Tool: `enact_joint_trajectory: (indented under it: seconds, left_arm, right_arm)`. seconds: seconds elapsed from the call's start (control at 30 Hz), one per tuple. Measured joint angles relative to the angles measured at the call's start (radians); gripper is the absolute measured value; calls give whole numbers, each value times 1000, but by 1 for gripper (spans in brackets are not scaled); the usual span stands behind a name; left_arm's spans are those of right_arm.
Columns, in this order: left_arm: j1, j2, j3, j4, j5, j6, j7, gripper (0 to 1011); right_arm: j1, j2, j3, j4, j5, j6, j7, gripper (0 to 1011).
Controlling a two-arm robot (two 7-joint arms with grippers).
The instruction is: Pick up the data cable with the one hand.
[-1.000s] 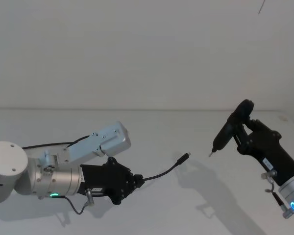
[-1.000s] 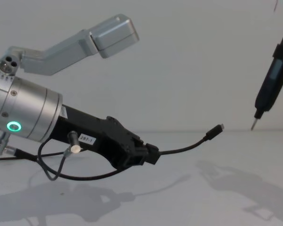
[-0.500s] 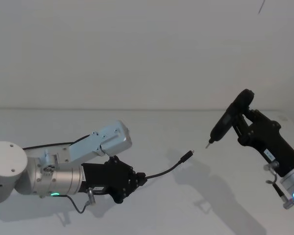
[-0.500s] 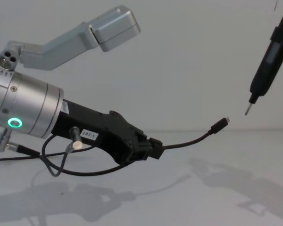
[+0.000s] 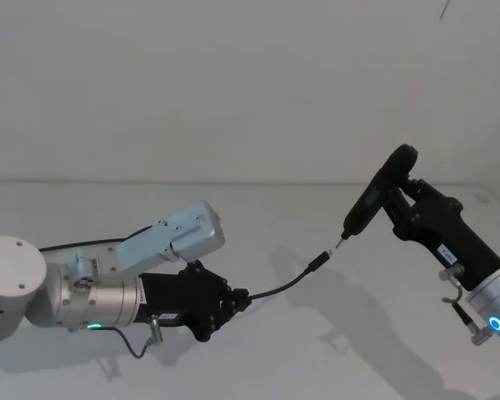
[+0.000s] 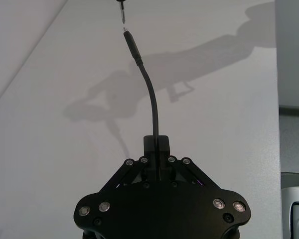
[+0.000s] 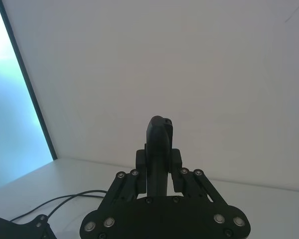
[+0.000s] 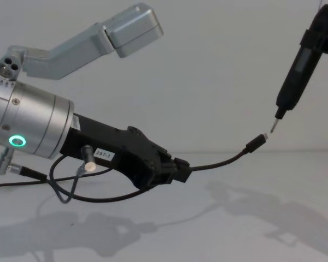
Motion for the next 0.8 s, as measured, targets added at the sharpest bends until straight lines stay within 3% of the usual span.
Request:
enact_joint_trajectory:
  seconds: [0.8]
  left_arm:
    - [0, 0, 0, -2, 0, -2, 0, 43]
  right_arm:
    - [16, 19, -22, 3, 30, 8, 11, 279]
